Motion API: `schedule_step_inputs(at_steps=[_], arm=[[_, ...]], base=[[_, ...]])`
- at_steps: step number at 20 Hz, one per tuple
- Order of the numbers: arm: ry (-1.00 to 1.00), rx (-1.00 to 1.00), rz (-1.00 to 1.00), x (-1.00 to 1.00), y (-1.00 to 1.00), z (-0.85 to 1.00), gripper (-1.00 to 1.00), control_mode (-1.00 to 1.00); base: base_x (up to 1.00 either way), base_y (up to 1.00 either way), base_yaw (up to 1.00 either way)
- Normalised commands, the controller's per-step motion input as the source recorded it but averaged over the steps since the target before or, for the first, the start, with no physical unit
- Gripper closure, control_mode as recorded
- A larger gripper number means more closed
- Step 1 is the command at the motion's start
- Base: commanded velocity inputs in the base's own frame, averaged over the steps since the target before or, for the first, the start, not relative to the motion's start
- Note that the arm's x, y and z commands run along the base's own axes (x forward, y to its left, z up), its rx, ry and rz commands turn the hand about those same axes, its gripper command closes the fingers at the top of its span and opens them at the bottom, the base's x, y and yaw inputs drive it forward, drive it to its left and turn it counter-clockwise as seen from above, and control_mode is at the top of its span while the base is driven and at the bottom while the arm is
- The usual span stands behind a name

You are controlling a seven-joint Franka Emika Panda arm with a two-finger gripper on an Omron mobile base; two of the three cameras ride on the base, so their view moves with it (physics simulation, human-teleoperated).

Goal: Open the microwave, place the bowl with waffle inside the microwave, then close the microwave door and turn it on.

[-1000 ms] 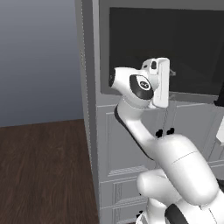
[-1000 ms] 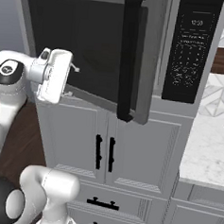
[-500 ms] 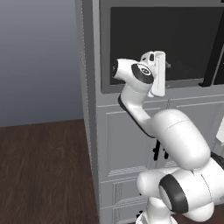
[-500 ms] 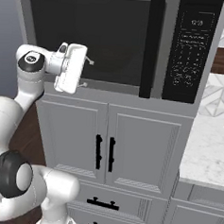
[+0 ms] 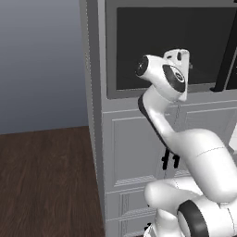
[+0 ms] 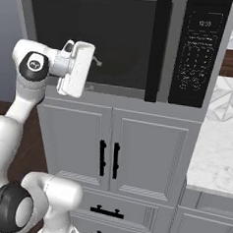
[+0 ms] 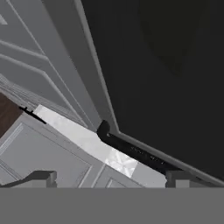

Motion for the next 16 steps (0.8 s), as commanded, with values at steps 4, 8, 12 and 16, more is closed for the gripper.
schedule_step_inputs(at_steps=[4,8,12,16], arm=[[-0.18,0.24,0.19,-1.0,-0.38,0.5,-1.0,-1.0],[-0.09,0.39,0.25,-0.9,-0.85,0.09,-1.0,-1.0],[-0.12,0.33,0.35,-0.45,-0.86,0.12,-1.0,-1.0],[-0.15,0.19,0.38,-0.14,-0.93,0.06,-1.0,-1.0]], base=[[0.0,0.0,0.0],[0.0,0.0,0.0],[0.0,0.0,0.0],[0.0,0.0,0.0]])
